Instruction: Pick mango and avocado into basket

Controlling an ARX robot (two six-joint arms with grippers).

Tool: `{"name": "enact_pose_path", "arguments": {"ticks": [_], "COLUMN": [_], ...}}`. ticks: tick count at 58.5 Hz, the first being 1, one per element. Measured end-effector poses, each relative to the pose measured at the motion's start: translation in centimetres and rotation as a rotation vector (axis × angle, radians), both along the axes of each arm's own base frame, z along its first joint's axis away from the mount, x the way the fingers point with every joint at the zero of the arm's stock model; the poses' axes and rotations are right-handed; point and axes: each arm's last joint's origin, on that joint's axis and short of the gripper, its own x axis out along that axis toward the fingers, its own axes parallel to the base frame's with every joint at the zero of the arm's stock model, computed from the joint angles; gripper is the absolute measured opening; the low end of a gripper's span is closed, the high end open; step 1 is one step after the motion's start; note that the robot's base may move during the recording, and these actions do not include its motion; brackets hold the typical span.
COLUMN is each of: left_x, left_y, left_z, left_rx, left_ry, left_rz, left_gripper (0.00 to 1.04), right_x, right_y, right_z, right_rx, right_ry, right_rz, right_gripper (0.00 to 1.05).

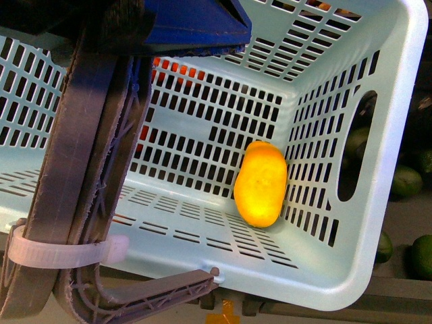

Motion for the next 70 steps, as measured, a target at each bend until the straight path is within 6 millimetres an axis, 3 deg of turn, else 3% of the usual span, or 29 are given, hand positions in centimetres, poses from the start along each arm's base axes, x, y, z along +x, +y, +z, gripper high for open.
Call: {"name": "enact_pose_path", "arguments": {"ticks": [10,18,25,30,33,35,36,47,56,65,70], "left_x": [0.0,0.0,0.0,0.0,0.0,0.0,0.0,0.0,0.0,0.0,0.0], "left_y": [0.0,0.0,0.0,0.0,0.0,0.0,0.0,0.0,0.0,0.0,0.0], "left_z": [0.0,0.0,0.0,0.0,0.0,0.0,0.0,0.0,0.0,0.0,0.0], "left_rx": [0.0,0.0,-0.001,-0.002,-0.002,-0.002,-0.001,0.001,0.0,-0.001,-0.001], "left_ry": [0.0,0.0,0.001,0.001,0.002,0.001,0.001,-0.001,0.0,0.0,0.0], "left_rz": [0.0,0.0,-0.002,-0.003,-0.003,-0.003,-0.003,0.002,0.001,0.0,-0.001], "left_gripper": [0.04,0.04,0.04,0.04,0.04,0.04,0.04,0.04,0.04,0.04,0.04], "right_x": [-1.4,-3.5,-6.1,-8.1,-9.7,-10.3,-11.4,-13.3,-14.5,-15.2,-15.4], "right_y": [-2.5,-2.5,-0.6,1.6,4.1,5.2,7.5,11.6,13.6,14.1,14.0], "right_z": [6.9,12.2,16.9,19.6,21.0,21.2,21.1,19.7,19.1,18.4,18.0], "right_rx": [0.047,0.172,0.359,0.519,0.639,0.69,0.766,0.803,0.811,0.795,0.79], "right_ry": [-0.217,-0.325,-0.378,-0.377,-0.347,-0.323,-0.252,-0.123,-0.069,-0.042,-0.032], "right_rz": [-0.139,-0.194,-0.187,-0.178,-0.161,-0.163,-0.162,-0.179,-0.178,-0.208,-0.22], "right_gripper": [0.8,0.8,0.8,0.8,0.8,0.8,0.8,0.8,0.8,0.8,0.89]}}
